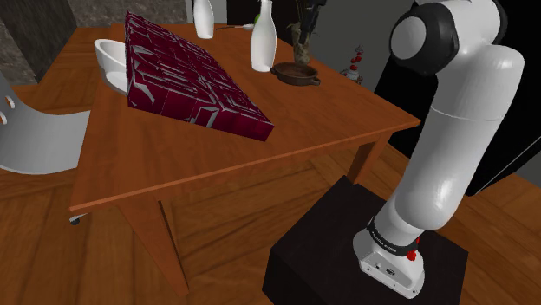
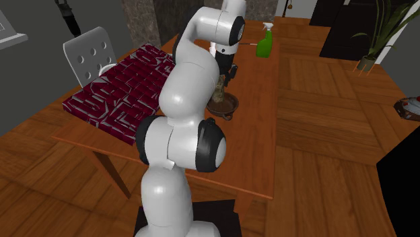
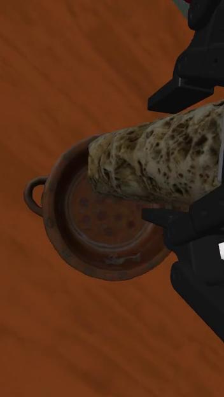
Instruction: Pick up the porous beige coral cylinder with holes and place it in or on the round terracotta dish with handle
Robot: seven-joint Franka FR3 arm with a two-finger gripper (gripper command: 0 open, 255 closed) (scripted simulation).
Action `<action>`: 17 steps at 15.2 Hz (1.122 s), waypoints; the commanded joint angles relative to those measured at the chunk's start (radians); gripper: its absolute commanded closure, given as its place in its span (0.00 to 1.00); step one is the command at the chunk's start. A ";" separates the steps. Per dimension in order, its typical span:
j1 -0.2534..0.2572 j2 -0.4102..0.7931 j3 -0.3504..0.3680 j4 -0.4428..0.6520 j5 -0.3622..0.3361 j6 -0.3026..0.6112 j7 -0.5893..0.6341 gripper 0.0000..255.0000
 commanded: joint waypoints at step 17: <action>-0.005 0.054 -0.005 -0.135 0.018 0.178 -0.048 1.00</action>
